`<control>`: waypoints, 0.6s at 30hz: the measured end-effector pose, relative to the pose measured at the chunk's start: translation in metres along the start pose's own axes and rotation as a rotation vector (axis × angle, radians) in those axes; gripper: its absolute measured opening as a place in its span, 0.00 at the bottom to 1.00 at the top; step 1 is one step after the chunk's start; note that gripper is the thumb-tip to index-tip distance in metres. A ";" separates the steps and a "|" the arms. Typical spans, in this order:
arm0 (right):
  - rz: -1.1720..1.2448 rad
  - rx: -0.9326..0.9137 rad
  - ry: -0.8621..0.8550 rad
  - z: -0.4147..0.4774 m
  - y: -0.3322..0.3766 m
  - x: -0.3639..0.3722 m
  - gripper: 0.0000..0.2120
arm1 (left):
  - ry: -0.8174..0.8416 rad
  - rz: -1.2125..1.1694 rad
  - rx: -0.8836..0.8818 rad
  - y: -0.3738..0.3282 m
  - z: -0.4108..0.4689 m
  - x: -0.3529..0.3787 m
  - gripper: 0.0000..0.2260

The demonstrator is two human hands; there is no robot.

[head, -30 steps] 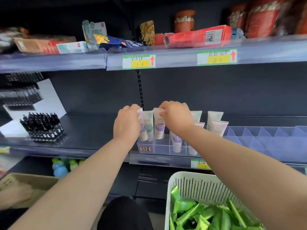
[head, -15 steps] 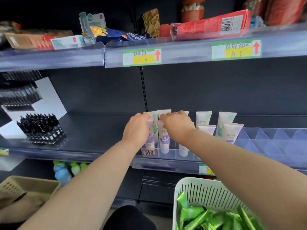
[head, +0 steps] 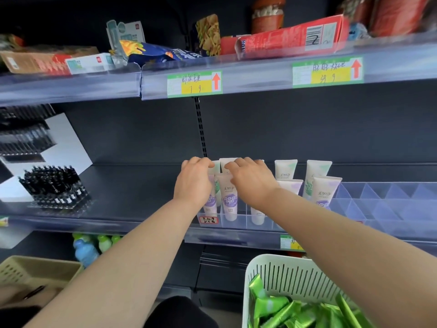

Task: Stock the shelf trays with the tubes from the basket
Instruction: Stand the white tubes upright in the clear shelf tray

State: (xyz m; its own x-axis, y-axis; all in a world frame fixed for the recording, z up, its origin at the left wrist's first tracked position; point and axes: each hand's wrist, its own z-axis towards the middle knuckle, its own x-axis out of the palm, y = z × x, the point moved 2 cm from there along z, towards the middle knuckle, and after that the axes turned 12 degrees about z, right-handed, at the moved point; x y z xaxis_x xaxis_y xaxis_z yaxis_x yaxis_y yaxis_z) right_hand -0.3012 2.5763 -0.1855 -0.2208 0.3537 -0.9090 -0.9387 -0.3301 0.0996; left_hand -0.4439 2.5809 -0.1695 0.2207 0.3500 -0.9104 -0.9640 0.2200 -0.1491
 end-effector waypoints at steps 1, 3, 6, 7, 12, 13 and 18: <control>-0.006 0.001 -0.010 -0.002 -0.001 -0.002 0.19 | -0.012 -0.001 0.002 -0.001 0.000 -0.002 0.17; -0.018 0.002 -0.029 -0.007 -0.003 -0.007 0.18 | -0.035 -0.001 0.007 -0.005 -0.002 -0.005 0.17; -0.047 0.011 -0.045 -0.018 -0.007 -0.016 0.19 | -0.061 0.013 0.030 -0.011 -0.008 -0.009 0.16; -0.056 0.016 -0.046 -0.022 -0.008 -0.019 0.19 | -0.065 0.019 0.043 -0.013 -0.010 -0.010 0.16; -0.085 0.028 -0.035 -0.046 -0.014 -0.035 0.20 | -0.072 0.053 0.084 -0.021 -0.018 -0.018 0.19; -0.090 0.027 -0.032 -0.050 -0.015 -0.039 0.21 | -0.074 0.056 0.086 -0.023 -0.019 -0.020 0.19; -0.082 0.010 -0.037 -0.072 -0.015 -0.045 0.20 | -0.051 0.077 0.101 -0.028 -0.027 -0.024 0.19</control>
State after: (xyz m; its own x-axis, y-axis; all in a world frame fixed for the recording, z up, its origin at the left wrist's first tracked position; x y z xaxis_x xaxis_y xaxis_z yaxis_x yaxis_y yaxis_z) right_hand -0.2577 2.5021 -0.1749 -0.1528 0.4113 -0.8986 -0.9566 -0.2897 0.0300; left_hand -0.4263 2.5419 -0.1533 0.1567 0.4147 -0.8964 -0.9591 0.2805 -0.0379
